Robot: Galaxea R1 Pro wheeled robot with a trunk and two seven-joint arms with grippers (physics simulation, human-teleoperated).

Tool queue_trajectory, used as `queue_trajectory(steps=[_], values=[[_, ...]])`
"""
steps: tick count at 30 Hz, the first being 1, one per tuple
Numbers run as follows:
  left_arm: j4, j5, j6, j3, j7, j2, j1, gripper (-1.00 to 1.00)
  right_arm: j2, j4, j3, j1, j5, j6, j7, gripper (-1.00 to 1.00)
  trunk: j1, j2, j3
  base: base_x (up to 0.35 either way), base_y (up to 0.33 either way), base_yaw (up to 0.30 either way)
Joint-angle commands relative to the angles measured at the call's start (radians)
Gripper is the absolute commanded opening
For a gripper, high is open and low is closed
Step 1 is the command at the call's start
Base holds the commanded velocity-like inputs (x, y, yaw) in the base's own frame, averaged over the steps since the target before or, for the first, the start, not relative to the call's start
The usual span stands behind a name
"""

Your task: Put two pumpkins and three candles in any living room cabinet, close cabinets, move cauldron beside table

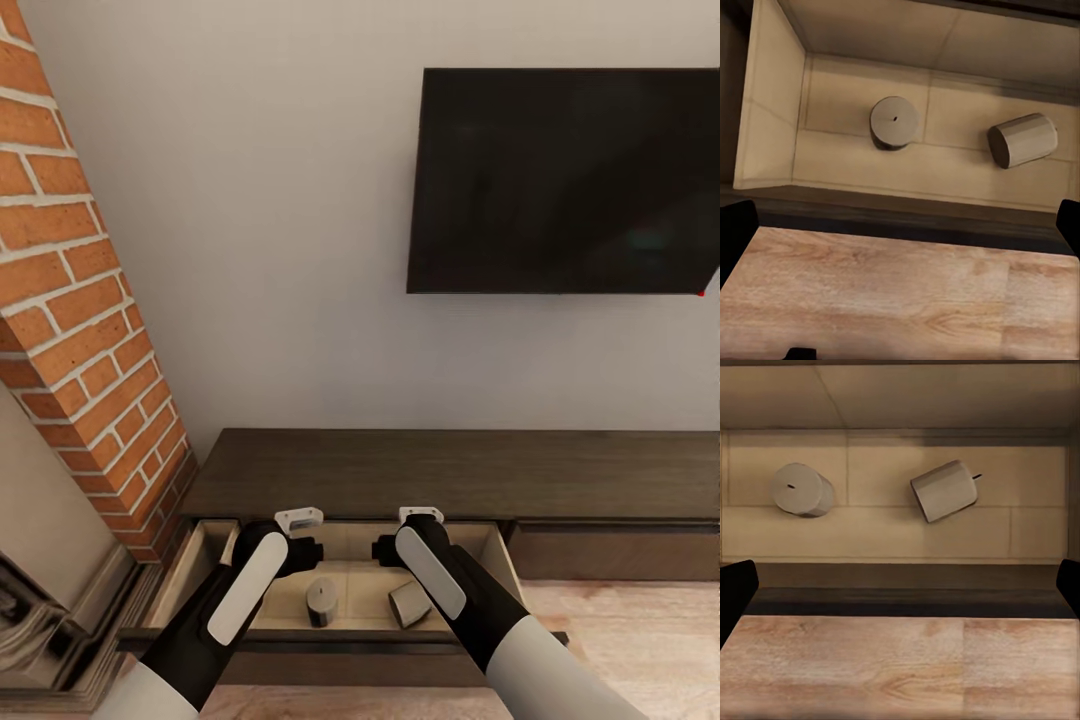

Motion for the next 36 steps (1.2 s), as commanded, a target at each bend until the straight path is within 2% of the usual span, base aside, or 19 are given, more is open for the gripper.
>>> queue_trajectory(steps=[1, 6, 36], values=[[-0.002, 0.01, 0.001, -0.001, 0.011, 0.0, -0.001, 1.0, 0.0, -0.001, 0.002, -0.001, -0.009, 0.001, -0.01, 1.0, 0.0, -0.001, -0.001, -0.007, -0.019, 0.0], [-0.006, 0.009, 0.001, 0.0, 0.01, 0.0, -0.001, 1.0, 0.0, 0.0, 0.002, -0.001, -0.009, 0.001, -0.008, 1.0, 0.0, -0.001, -0.001, -0.002, -0.007, 0.0], [-0.011, 0.0, 0.001, -0.007, 0.011, -0.003, -0.001, 1.0, 0.0, 0.0, 0.002, -0.001, -0.011, 0.001, -0.007, 1.0, -0.115, 0.209, 0.093, 0.0, 0.0, 0.0]])
